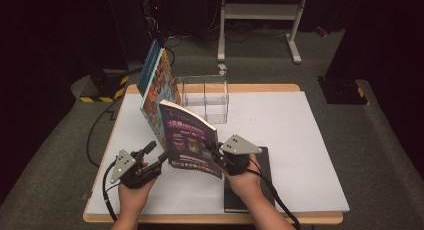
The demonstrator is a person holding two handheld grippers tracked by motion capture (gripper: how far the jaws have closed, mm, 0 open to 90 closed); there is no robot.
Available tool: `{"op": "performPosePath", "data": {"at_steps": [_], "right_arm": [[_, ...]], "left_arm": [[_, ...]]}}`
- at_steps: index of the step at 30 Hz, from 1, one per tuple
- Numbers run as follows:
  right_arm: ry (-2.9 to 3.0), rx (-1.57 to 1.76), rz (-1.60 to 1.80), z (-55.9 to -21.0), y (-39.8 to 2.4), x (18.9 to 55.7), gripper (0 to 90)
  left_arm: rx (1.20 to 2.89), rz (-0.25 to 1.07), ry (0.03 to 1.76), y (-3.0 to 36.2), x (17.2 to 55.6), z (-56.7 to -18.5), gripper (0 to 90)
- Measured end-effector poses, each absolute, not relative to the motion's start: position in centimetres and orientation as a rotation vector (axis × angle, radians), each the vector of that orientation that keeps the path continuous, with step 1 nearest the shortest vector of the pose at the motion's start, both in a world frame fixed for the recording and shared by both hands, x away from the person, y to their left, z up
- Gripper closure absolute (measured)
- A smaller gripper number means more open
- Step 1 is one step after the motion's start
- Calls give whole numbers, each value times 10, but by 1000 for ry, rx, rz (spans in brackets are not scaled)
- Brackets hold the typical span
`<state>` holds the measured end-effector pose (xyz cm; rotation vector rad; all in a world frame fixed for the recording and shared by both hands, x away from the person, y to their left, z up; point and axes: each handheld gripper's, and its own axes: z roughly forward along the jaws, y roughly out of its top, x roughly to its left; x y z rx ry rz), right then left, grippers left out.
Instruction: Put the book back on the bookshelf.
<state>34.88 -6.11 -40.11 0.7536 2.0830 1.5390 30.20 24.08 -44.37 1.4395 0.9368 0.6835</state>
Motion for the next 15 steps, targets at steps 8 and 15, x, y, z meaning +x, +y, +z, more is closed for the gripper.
{"op": "performPosePath", "data": {"at_steps": [8, 15], "right_arm": [[1877, 870, 1515, -403, -67, 351, 838], [1911, 938, 1546, -413, -72, 347, 779]], "left_arm": [[1438, 681, 944, 243, 303, -444, 411], [1461, 661, 914, 236, 301, -441, 396]]}}
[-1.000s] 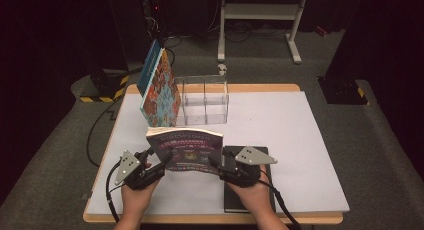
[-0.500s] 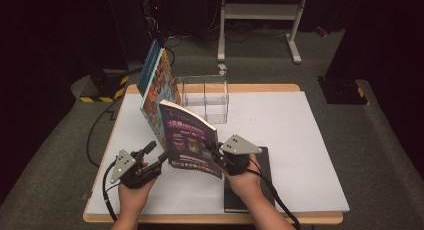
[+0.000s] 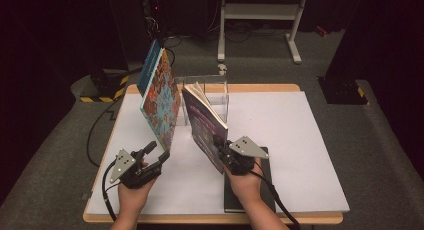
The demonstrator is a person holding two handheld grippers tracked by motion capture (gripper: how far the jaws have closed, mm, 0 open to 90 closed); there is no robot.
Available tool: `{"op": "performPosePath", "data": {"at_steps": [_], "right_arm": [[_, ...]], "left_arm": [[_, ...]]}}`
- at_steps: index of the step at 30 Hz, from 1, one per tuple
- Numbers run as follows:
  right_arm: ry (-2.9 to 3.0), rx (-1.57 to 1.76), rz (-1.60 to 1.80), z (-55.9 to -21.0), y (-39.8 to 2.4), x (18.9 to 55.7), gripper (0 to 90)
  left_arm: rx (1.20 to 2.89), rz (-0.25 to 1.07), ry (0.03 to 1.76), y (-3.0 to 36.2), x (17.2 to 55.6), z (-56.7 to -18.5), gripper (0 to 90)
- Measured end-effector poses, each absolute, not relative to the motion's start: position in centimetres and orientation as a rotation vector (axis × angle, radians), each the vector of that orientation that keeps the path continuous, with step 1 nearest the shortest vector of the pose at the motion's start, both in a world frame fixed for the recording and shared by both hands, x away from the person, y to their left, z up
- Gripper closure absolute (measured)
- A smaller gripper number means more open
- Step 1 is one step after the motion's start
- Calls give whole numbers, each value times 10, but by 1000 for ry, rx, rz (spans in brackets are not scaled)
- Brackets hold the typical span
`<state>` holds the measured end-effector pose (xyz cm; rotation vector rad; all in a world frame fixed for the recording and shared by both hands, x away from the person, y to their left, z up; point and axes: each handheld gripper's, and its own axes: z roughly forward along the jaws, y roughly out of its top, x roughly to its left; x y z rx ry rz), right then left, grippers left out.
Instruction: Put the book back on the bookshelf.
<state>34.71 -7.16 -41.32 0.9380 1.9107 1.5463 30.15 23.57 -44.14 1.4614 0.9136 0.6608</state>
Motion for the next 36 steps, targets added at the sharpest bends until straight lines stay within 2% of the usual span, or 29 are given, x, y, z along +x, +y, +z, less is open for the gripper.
{"op": "performPosePath", "data": {"at_steps": [5, 8, 11, 21, 29, 36], "right_arm": [[1957, 931, 1545, -419, -72, 339, 739], [1987, 921, 1541, -424, -76, 333, 792], [1988, 932, 1522, -425, -77, 331, 806], [2009, 940, 1559, -427, -78, 330, 780], [2110, 941, 1549, -440, -86, 323, 675], [2148, 902, 1560, -441, -81, 319, 658]], "left_arm": [[1471, 626, 849, 222, 296, -435, 363], [1485, 588, 803, 209, 293, -429, 323], [1488, 552, 754, 188, 294, -420, 295], [1439, 430, 753, 135, 322, -402, 227], [1415, 433, 756, 127, 320, -402, 187], [1423, 478, 787, 122, 320, -400, 132]]}}
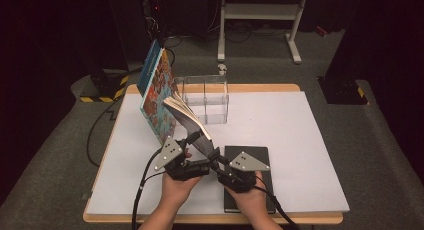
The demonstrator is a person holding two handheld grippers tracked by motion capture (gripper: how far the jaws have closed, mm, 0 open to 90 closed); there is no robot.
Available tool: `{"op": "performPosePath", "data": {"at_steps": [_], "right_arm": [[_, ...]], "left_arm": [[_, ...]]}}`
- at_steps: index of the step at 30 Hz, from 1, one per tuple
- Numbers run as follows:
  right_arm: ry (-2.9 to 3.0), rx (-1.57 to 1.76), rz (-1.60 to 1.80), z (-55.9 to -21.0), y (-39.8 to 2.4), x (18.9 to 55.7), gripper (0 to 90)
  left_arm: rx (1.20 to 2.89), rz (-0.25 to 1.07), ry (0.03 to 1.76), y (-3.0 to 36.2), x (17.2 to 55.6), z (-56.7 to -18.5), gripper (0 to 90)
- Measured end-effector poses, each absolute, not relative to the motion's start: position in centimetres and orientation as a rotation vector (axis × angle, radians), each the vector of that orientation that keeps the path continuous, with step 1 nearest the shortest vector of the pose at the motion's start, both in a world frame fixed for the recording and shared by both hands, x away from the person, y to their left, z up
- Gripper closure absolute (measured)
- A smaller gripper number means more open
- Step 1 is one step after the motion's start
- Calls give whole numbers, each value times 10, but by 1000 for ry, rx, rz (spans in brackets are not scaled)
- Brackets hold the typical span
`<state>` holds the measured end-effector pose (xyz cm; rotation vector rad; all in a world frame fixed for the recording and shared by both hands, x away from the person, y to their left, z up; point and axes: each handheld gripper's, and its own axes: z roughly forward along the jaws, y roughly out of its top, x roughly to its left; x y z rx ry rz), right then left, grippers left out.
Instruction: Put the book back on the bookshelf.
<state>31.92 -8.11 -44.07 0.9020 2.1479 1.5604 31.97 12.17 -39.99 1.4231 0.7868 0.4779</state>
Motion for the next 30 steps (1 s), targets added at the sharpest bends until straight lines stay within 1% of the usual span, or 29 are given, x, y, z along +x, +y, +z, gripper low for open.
{"op": "performPosePath", "data": {"at_steps": [5, 8, 9, 10, 11, 13, 17, 20, 24, 28, 30], "right_arm": [[2177, 846, 1576, -440, -72, 317, 637], [2191, 816, 1572, -441, -71, 316, 616], [2196, 806, 1557, -441, -71, 315, 599], [2202, 798, 1546, -441, -73, 313, 587], [2207, 793, 1545, -441, -76, 311, 585], [2216, 791, 1555, -440, -86, 306, 573], [2186, 771, 1503, -437, -121, 294, 553], [2116, 812, 1439, -439, -160, 292, 551], [2037, 924, 1464, -448, -196, 295, 556], [2010, 982, 1460, -451, -213, 302, 558], [1998, 1005, 1484, -451, -217, 303, 558]], "left_arm": [[1450, 537, 816, 119, 323, -397, 157], [1494, 595, 835, 116, 324, -397, 220], [1505, 620, 840, 115, 324, -398, 253], [1514, 625, 844, 114, 325, -398, 310], [1516, 630, 845, 113, 325, -398, 313], [1516, 648, 839, 112, 324, -398, 329], [1546, 683, 824, 112, 319, -396, 415], [1578, 697, 830, 116, 315, -391, 523], [1598, 741, 842, 124, 309, -388, 661], [1609, 811, 858, 134, 305, -387, 790], [1609, 811, 866, 139, 305, -387, 824]]}}
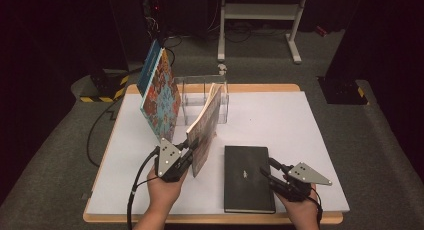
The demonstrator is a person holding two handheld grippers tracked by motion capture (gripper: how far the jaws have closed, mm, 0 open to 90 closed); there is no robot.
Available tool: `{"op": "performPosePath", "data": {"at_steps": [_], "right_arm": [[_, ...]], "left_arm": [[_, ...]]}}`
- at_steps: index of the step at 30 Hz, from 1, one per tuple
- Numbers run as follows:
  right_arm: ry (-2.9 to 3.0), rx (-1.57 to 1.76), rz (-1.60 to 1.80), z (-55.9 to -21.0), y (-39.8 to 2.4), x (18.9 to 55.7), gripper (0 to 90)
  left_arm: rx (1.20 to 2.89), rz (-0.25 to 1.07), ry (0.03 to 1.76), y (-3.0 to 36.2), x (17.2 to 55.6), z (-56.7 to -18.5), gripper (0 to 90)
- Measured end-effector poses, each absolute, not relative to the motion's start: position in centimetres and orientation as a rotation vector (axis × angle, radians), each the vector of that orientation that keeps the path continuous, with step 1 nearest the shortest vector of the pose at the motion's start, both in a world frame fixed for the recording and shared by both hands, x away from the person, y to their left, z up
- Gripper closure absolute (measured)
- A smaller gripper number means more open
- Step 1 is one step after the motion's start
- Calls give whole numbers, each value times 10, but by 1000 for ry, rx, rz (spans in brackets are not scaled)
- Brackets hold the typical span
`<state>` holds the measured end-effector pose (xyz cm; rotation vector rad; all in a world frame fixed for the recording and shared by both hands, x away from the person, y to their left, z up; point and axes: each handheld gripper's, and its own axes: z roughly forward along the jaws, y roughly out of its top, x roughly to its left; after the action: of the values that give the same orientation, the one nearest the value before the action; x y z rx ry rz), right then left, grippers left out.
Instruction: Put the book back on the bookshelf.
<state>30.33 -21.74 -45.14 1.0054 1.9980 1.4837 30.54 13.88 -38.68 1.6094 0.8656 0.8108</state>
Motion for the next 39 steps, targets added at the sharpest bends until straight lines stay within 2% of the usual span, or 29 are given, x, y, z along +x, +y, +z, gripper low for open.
{"op": "performPosePath", "data": {"at_steps": [8, 12, 19, 22, 27, 39], "right_arm": [[2014, 1009, 1507, -453, -218, 304, 555], [2008, 1019, 1522, -453, -219, 304, 554], [2016, 1030, 1520, -456, -218, 304, 549], [2013, 1034, 1529, -455, -219, 304, 548], [2013, 1034, 1538, -455, -220, 304, 548], [2004, 1044, 1557, -455, -223, 304, 547]], "left_arm": [[1614, 804, 839, 141, 305, -387, 820], [1606, 788, 852, 141, 313, -382, 732], [1643, 770, 855, 129, 339, -367, 698], [1630, 763, 838, 127, 344, -365, 724], [1600, 701, 882, 130, 349, -361, 821], [1568, 760, 895, 135, 350, -357, 836]]}}
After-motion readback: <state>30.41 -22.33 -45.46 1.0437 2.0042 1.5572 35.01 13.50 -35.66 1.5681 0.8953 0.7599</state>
